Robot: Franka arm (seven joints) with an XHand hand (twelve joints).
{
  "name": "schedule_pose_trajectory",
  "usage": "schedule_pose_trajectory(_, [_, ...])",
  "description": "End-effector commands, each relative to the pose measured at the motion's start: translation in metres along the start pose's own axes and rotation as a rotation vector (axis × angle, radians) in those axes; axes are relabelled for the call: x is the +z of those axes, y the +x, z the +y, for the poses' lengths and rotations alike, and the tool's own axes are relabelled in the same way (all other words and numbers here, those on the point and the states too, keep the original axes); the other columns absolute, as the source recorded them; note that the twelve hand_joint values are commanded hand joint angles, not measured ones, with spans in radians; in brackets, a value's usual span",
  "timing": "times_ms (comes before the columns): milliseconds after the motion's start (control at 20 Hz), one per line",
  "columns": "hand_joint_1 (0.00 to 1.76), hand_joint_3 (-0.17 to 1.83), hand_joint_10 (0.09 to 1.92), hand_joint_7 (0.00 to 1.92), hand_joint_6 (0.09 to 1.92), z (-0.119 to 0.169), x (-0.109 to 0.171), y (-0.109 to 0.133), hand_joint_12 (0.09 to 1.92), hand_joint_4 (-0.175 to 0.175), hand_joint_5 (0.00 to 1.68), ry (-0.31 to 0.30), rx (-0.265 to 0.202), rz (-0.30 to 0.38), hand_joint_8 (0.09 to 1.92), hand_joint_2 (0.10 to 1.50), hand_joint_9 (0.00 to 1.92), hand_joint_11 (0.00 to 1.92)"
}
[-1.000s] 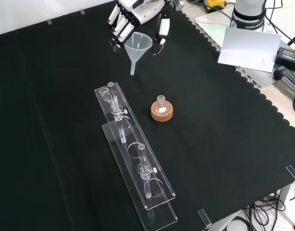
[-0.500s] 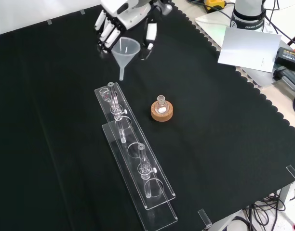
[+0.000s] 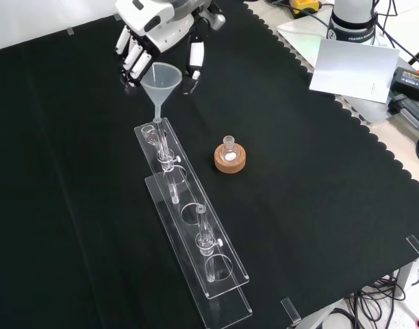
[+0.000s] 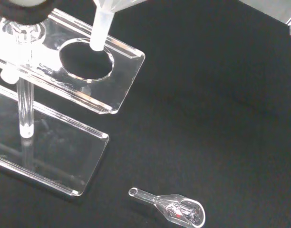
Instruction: Put the funnel back on the funnel stand.
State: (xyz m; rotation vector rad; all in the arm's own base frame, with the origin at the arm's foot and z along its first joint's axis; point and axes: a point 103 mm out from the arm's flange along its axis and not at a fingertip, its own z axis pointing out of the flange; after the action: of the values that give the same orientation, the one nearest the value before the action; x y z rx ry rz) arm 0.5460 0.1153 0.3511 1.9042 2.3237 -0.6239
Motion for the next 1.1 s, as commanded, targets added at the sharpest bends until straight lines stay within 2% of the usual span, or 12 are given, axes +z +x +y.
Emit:
schedule_pose_trajectory(50, [0.78,0.49,0.37,0.67,0.64,0.012,0.01,-0.008,1.24,0.046,0.74,0.015,-0.01,0.002,0.62,0.79,1.06,0.7])
schedule_pose_trajectory(750, [0.79,0.49,0.37,0.66,0.64,0.033,0.026,0.004,1.24,0.045,0.74,0.038,-0.045,0.006,0.62,0.79,1.06,0.7])
schedule_pose_trajectory(1100, [0.79,0.49,0.37,0.66,0.64,0.045,0.039,0.014,1.24,0.044,0.74,0.08,-0.06,0.0,0.62,0.79,1.06,0.7])
